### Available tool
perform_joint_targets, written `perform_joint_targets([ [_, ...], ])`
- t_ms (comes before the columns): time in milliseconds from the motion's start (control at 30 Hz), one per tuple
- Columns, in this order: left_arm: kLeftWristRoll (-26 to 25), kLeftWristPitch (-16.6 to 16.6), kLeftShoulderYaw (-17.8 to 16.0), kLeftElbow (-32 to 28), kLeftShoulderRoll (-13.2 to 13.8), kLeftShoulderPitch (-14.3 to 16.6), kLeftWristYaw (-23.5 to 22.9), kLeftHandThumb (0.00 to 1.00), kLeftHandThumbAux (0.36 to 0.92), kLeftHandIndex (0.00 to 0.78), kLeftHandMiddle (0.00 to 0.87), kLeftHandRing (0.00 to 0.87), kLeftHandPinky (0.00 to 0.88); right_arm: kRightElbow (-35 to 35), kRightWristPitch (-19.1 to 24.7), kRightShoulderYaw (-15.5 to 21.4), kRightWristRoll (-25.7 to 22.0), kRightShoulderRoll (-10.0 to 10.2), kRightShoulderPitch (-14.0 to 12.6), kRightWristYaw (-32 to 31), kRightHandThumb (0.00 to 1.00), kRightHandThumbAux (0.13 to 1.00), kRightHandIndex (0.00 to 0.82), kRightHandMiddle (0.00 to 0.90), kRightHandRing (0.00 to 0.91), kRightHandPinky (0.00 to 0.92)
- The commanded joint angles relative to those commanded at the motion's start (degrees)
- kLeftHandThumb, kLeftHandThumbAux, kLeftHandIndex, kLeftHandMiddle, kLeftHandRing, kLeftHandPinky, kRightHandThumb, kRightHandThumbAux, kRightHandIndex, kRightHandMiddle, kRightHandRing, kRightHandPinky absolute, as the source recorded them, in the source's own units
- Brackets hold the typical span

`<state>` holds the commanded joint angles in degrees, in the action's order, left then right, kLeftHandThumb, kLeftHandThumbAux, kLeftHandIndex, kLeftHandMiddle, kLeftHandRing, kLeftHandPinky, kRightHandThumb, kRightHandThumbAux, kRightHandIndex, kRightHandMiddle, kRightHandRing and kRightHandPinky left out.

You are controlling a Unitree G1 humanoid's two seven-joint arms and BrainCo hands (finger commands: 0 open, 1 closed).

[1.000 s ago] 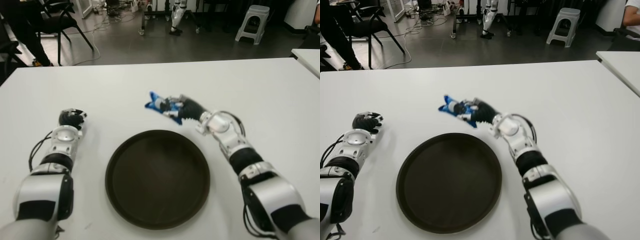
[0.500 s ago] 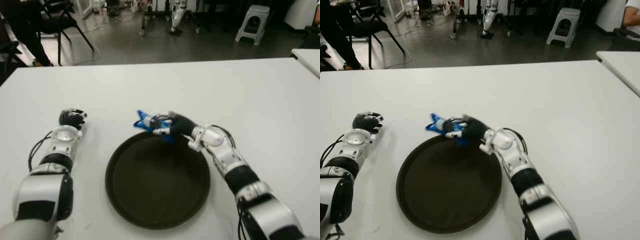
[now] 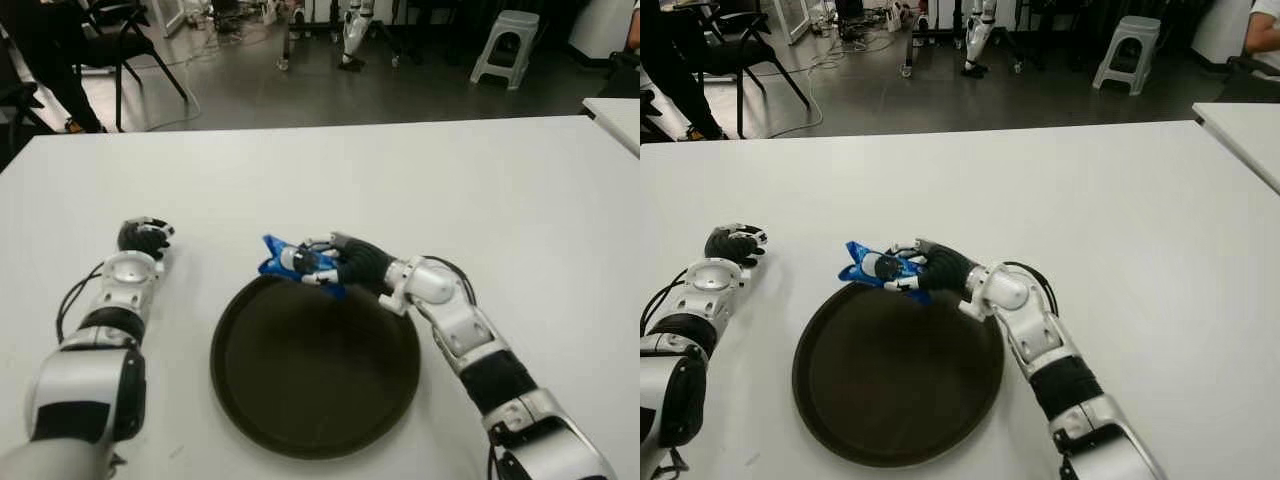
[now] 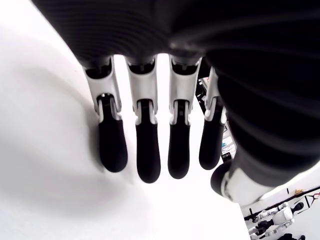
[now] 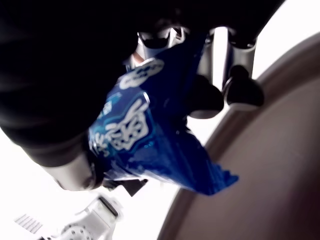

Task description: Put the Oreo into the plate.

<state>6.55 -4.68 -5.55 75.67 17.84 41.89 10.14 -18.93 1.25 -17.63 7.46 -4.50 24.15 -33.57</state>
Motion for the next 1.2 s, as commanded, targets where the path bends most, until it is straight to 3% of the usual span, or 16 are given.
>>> perform_joint_targets([
  [400, -0.1, 0.0, -0.2, 0.1, -0.1, 0.1, 0.6, 0.693, 0.717, 0.415, 0.473, 0.496, 0.486, 0.6, 3.4, -0.2, -0.6, -0.7, 0.8, -1.6, 0.741, 0.709, 0.439, 0.837, 0.840, 0.836],
  [500, 0.0, 0.3, -0.1, 0.2, -0.1, 0.1, 0.6, 0.692, 0.718, 0.413, 0.381, 0.421, 0.413, -0.2, 3.5, 0.0, -1.2, -0.7, 1.0, -2.2, 0.742, 0.710, 0.439, 0.819, 0.827, 0.824],
  [767, 0.1, 0.8, 0.0, 0.2, -0.1, 0.2, 1.0, 0.690, 0.719, 0.411, 0.318, 0.357, 0.366, -0.3, 5.3, 0.3, -1.9, -1.2, 1.4, -2.8, 0.742, 0.711, 0.439, 0.795, 0.808, 0.814],
  [1200, 0.1, 0.8, 0.0, 0.1, -0.2, 0.3, 1.3, 0.691, 0.718, 0.411, 0.345, 0.394, 0.388, -2.6, 1.6, 0.7, -0.4, -1.4, 2.0, 1.3, 0.743, 0.712, 0.438, 0.764, 0.787, 0.799],
])
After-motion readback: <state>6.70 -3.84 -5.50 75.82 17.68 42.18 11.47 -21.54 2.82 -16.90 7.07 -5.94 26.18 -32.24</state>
